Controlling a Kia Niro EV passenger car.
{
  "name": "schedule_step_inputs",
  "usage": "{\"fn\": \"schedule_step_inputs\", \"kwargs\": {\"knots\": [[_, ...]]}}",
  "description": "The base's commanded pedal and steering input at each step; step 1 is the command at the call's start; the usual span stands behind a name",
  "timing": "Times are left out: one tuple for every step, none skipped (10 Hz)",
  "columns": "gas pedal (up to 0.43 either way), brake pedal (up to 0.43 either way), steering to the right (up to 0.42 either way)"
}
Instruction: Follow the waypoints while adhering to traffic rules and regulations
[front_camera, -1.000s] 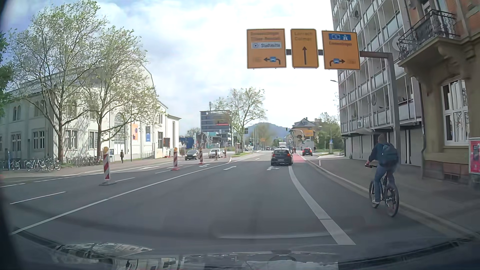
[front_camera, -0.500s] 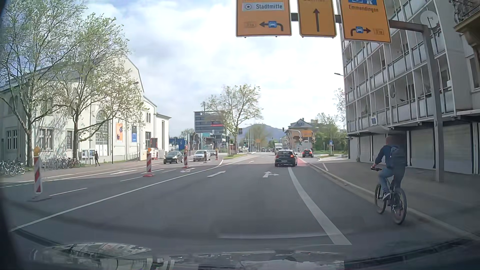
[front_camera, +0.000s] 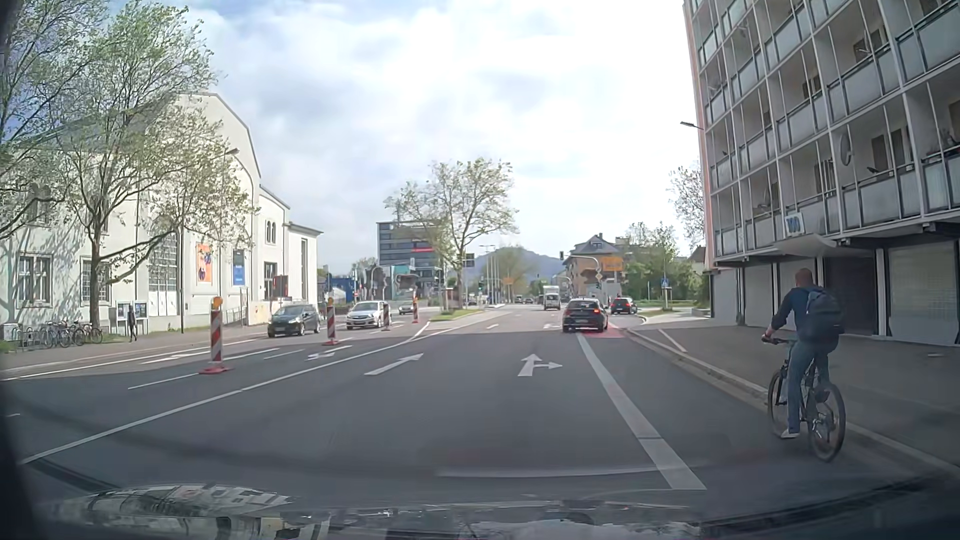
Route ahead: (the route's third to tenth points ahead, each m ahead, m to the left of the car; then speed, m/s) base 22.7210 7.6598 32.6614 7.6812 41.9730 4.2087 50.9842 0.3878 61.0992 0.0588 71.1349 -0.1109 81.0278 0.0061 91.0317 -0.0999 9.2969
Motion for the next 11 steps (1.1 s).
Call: {"fn": "schedule_step_inputs", "kwargs": {"knots": [[0.157, 0.000, 0.008], [0.157, 0.000, 0.008], [0.157, 0.000, 0.008], [0.157, 0.000, 0.008], [0.157, 0.000, 0.008], [0.157, 0.000, 0.008], [0.157, 0.000, 0.008], [0.157, 0.000, 0.008], [0.157, 0.000, 0.008], [0.157, 0.000, 0.009], [0.150, 0.000, 0.012]]}}
